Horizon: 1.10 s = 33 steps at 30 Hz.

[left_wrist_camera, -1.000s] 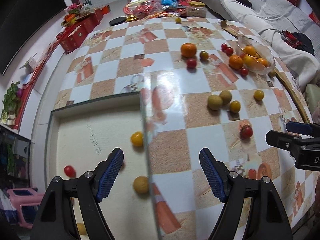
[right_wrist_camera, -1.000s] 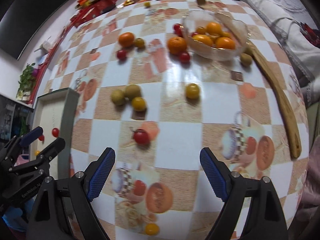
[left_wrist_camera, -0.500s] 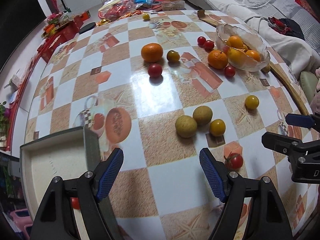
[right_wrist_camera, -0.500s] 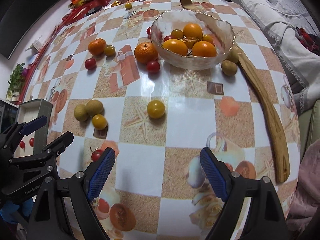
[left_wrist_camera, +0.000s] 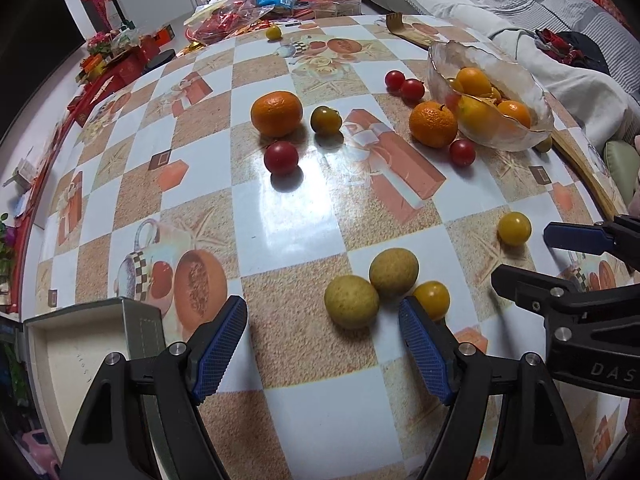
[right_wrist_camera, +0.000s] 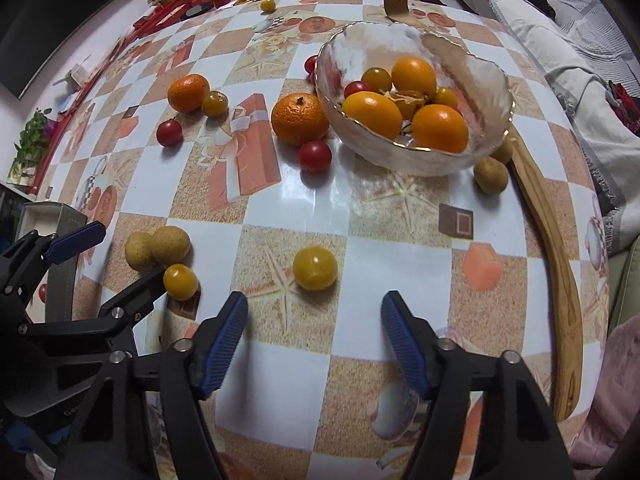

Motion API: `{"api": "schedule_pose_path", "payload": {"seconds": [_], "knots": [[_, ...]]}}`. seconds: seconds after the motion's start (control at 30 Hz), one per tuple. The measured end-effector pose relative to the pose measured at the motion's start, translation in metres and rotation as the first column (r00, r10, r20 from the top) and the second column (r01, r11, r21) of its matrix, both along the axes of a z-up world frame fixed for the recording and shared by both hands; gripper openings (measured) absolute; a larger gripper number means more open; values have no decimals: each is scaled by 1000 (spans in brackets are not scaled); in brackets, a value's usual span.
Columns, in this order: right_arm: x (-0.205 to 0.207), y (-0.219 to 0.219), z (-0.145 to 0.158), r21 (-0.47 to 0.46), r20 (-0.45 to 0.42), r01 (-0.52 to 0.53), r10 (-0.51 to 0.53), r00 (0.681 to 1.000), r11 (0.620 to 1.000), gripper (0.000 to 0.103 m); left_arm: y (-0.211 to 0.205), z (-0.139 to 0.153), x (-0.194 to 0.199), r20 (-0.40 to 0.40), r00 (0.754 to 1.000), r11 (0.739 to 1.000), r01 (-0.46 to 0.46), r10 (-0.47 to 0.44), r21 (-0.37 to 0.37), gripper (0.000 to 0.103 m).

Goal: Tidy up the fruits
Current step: 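Grasp a brown round fruit with the left tool while the right grasps a yellow cherry tomato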

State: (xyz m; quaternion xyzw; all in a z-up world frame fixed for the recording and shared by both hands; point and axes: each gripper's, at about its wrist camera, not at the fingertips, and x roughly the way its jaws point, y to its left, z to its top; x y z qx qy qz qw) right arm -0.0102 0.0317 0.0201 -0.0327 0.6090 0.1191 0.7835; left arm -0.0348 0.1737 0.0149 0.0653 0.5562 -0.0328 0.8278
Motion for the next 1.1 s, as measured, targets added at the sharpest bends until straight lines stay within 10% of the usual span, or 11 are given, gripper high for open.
{"api": "schedule_pose_path", "payload": {"seconds": [0.27, 0.4, 0.53, 1.1], "knots": [[8, 5, 0, -37, 32, -20, 22, 999, 999, 50, -3, -2, 5, -2, 1000, 1000, -11, 11, -6, 63], [11, 3, 2, -26, 40, -19, 20, 999, 999, 24, -6, -1, 4, -3, 1000, 1000, 5, -5, -27, 43], [11, -3, 4, 24, 32, 0, -1, 999, 1000, 24, -11, 0, 2, -4, 1000, 999, 25, -26, -43, 29], [-18, -14, 34, 128, 33, 35, -40, 999, 991, 24, 29, 40, -33, 29, 998, 988, -54, 59, -143, 29]]}}
